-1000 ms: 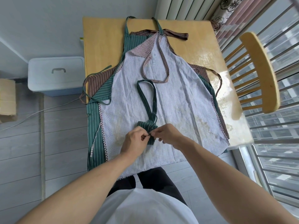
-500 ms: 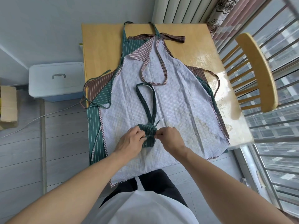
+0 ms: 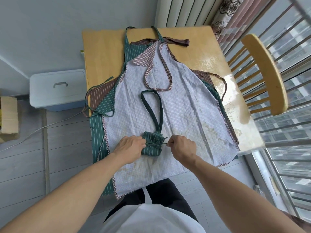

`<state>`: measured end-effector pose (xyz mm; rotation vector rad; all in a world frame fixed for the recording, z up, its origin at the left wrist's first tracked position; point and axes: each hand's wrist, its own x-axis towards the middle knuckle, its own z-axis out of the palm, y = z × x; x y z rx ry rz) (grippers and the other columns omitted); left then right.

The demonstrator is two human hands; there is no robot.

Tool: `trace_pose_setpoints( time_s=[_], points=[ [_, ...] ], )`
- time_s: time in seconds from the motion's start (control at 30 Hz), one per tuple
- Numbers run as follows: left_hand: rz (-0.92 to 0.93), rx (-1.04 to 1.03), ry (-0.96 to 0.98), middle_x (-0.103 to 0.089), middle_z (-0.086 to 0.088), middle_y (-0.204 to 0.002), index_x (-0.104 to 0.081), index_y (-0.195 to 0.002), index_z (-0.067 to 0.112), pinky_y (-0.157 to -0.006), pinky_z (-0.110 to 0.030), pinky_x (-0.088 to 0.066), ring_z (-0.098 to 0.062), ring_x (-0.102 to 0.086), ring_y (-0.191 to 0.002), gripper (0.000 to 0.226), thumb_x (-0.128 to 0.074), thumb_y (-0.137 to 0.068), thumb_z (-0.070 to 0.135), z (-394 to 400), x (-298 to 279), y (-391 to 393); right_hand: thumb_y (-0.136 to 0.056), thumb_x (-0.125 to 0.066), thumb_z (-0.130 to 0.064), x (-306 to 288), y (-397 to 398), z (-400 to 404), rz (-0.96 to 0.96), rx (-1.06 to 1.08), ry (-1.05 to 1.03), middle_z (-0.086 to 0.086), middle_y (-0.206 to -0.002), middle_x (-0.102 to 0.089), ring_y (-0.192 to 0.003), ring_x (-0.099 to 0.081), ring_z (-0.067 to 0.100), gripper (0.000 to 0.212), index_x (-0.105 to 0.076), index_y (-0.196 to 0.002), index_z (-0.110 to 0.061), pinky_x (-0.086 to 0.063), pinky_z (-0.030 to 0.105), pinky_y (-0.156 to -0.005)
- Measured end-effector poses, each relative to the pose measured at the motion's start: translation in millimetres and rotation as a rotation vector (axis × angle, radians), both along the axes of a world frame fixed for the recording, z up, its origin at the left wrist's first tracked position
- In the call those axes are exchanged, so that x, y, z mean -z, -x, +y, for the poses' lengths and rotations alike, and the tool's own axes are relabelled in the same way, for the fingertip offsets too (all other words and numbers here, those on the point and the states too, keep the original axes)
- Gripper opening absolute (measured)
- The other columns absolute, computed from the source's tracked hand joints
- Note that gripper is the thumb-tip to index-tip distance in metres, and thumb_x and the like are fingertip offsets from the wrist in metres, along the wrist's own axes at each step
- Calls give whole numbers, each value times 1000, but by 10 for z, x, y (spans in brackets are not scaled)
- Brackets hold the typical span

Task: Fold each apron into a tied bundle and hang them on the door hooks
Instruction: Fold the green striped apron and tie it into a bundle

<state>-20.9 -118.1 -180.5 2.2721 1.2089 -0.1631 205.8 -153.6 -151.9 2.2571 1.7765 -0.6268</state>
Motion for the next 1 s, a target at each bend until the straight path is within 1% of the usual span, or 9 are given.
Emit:
trace_pose_setpoints(
  time_s=[0.13, 0.23, 0.33, 0.4, 0.53, 0.63, 0.7, 0.8, 1.0],
  points=[
    [-18, -91, 179, -49, 8, -81, -41, -73, 27, -69, -31, -38, -13, -49, -73, 35, -41, -107, 37, 35, -10, -11, -102, -58, -35, -6, -77, 23, 136, 25, 114, -9, -95, -73, -79, -67, 15, 17, -74, -106, -31, -53, 30, -63],
    [-78, -203, 278, -55, 5, -83, -51, -83, 19, -61, -25, -37, -15, -53, -74, 33, -51, -102, 46, 35, -54, -47, -97, -65, -19, -10, -192, 68, 391, 85, 262, -1, -134, -64, -115, -64, 22, 42, -60, -138, -24, -54, 31, -89],
    [-155, -467, 428, -63, -2, -85, -52, -92, 18, -62, -29, -45, -17, -56, -71, 55, -59, -85, 72, 28, -44, -54, -86, -77, -46, -103, -155, 101, 717, 314, 286, -1, -142, -52, -124, -56, 21, 79, -40, -153, -26, -48, 30, -90],
    [-180, -607, 510, -69, -3, -89, -56, -93, 14, -68, -38, -57, -18, -67, -74, 65, -61, -79, 77, 30, -29, -74, -83, -72, -63, -124, -33, 119, 773, 411, 204, 2, -140, -56, -122, -58, 20, 86, -39, -152, -24, -46, 26, -87],
    [-269, -705, 674, -76, -1, -95, -71, -98, 16, -68, -30, -62, -15, -74, -79, 42, -72, -85, 56, -25, 12, -154, -88, -71, -52, -2, 259, 146, 694, 422, 125, 2, -121, -66, -99, -65, 15, 68, -50, -141, -16, -48, 19, -65],
    [-330, -740, 783, -76, -1, -99, -72, -103, 15, -67, -24, -55, -16, -71, -88, 33, -74, -88, 44, -95, -29, -160, -96, -66, -36, 30, 319, 153, 695, 485, 106, 2, -106, -69, -88, -66, 14, 36, -62, -124, -13, -50, 21, -61],
    [-413, -762, 877, -77, -1, -103, -72, -109, 18, -79, -29, -58, -17, -72, -95, 30, -76, -88, 39, -139, -35, -127, -97, -67, -28, 3, 296, 141, 759, 544, 118, 2, -99, -71, -87, -68, 16, 21, -67, -110, -12, -56, 26, -66],
    [-621, -807, 987, -76, -4, -111, -68, -120, 15, -95, -43, -58, -20, -73, -103, 33, -77, -89, 20, -170, -94, -75, -95, -70, -19, -46, 215, 109, 956, 681, 136, 10, -102, -75, -94, -74, 25, 18, -72, -106, -4, -62, 41, -86],
    [-777, -675, 977, -73, -8, -119, -66, -123, 13, -98, -35, -56, -20, -69, -112, 38, -76, -87, 5, -126, -295, -81, -96, -71, -18, -291, -3, -73, 1257, 837, 254, 10, -108, -76, -96, -74, 25, 26, -71, -116, -3, -60, 33, -82]
  ],
)
